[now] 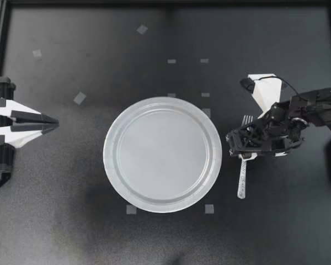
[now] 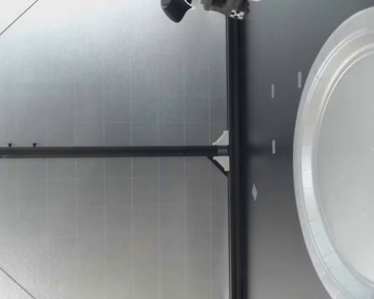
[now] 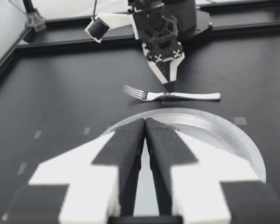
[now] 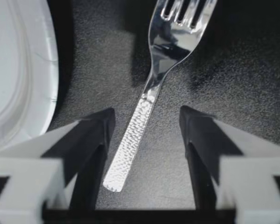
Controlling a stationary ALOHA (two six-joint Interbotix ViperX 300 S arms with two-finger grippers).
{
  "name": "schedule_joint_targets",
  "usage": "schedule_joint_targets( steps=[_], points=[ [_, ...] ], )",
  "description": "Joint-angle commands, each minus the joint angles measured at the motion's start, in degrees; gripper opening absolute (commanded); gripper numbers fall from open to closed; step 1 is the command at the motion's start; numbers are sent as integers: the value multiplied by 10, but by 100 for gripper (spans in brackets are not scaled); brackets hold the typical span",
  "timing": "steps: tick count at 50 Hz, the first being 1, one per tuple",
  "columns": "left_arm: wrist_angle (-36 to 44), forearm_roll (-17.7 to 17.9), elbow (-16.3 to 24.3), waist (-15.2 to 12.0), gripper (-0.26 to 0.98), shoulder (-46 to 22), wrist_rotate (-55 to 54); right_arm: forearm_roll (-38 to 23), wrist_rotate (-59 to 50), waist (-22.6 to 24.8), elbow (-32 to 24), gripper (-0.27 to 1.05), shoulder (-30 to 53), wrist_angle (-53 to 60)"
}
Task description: Pick up the fork and place it on the plate.
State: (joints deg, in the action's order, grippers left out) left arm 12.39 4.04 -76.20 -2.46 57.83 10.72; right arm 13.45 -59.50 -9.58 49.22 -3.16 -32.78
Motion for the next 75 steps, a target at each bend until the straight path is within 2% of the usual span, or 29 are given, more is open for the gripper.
schedule_joint_targets(
  steps=[1,37,56,60,66,75],
  points=[
    [6,-1,4,-2,28,-3,0,-1,-1,0,-6,59,2,2],
    [7,-1,-31,-2,28,15,-3,-1,-1,0,-40,49,41,3],
    [7,0,-50,-2,28,49,-3,-7,0,0,-53,8,32,-3],
    [7,-1,-50,-2,28,49,-3,-38,0,0,-75,5,0,-9],
    [14,0,-45,-2,28,48,-4,-129,2,-1,-134,5,-54,-9],
    [113,13,-24,-2,29,38,-33,-304,47,2,-241,5,-119,53]
  ],
)
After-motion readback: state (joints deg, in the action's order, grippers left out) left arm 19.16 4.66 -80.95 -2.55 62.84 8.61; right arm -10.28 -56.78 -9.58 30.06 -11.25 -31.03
